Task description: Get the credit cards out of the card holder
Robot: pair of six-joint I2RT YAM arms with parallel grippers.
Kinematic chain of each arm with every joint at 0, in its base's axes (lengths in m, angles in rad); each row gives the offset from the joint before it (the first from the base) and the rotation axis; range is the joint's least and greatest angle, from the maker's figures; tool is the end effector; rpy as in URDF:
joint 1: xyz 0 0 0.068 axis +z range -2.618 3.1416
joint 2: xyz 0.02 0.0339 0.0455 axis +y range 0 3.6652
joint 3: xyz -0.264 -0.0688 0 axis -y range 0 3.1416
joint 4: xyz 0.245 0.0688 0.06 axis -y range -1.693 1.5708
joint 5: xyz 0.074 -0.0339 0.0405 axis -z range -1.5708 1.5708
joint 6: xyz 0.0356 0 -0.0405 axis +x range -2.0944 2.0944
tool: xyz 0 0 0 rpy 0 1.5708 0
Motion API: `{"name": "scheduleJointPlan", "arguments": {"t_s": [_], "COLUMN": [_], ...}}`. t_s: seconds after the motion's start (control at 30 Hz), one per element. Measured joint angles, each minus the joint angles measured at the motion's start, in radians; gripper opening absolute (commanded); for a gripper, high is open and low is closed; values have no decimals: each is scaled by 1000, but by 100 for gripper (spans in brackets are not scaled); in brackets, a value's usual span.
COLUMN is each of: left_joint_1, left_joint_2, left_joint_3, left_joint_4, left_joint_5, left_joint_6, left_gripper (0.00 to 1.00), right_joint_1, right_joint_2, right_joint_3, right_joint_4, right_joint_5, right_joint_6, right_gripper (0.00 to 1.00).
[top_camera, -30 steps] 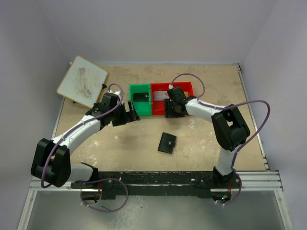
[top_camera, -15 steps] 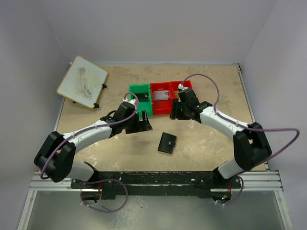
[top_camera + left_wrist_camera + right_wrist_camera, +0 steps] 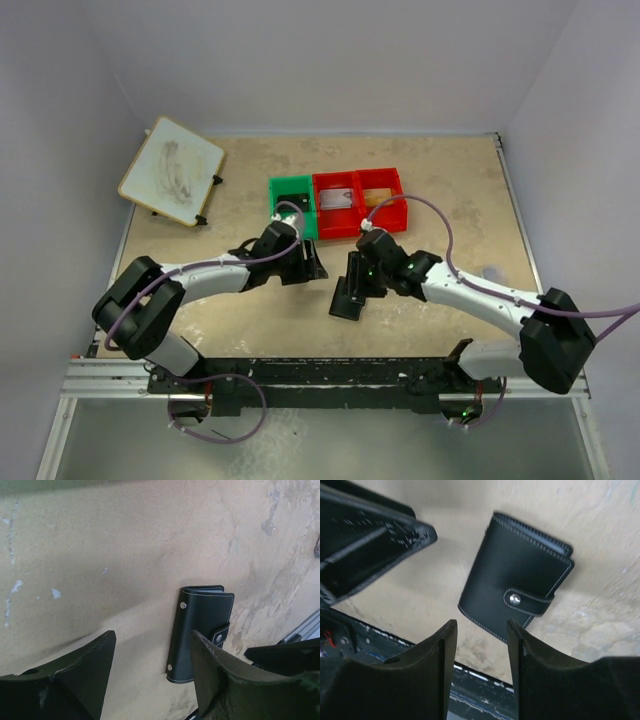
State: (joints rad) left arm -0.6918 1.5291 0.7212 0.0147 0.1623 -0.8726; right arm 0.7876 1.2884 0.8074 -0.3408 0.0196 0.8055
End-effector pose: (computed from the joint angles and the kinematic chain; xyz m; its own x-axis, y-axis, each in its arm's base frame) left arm 0.2260 -0.1947 0.1639 -0.9019 -0.2345 -0.3628 0.0405 0.7903 -0.6114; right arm 0.1882 0.1880 0.2266 -0.8621 0.1560 -0.4820 -0.1117 0.8695 0.4811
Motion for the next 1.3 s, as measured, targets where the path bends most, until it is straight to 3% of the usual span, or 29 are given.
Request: {"name": "scheduleJointPlan", "arguments": {"t_s": [0.37,0.53,0.9,1.3], "left_joint_1": [-80,-83,-93,-132], "left_joint_2": [57,61,69,129], "left_joint_3": [1,15,28,96], "left_joint_4": [31,16,3,-27], "left_joint_5": [16,13,13,6], "left_joint_6": [-7,0,2,34], "left_gripper": [56,53,51,52], "right_joint_1": [46,46,46,44], "right_joint_2": [79,147,217,225], "right_joint_3": [-11,37,43,43], "right_joint_4": [-95,-101,-103,-94], "right_joint_5": [46,69,95,85], "right_joint_6": [127,130,131,153], "right_gripper": [48,43,44,21]}}
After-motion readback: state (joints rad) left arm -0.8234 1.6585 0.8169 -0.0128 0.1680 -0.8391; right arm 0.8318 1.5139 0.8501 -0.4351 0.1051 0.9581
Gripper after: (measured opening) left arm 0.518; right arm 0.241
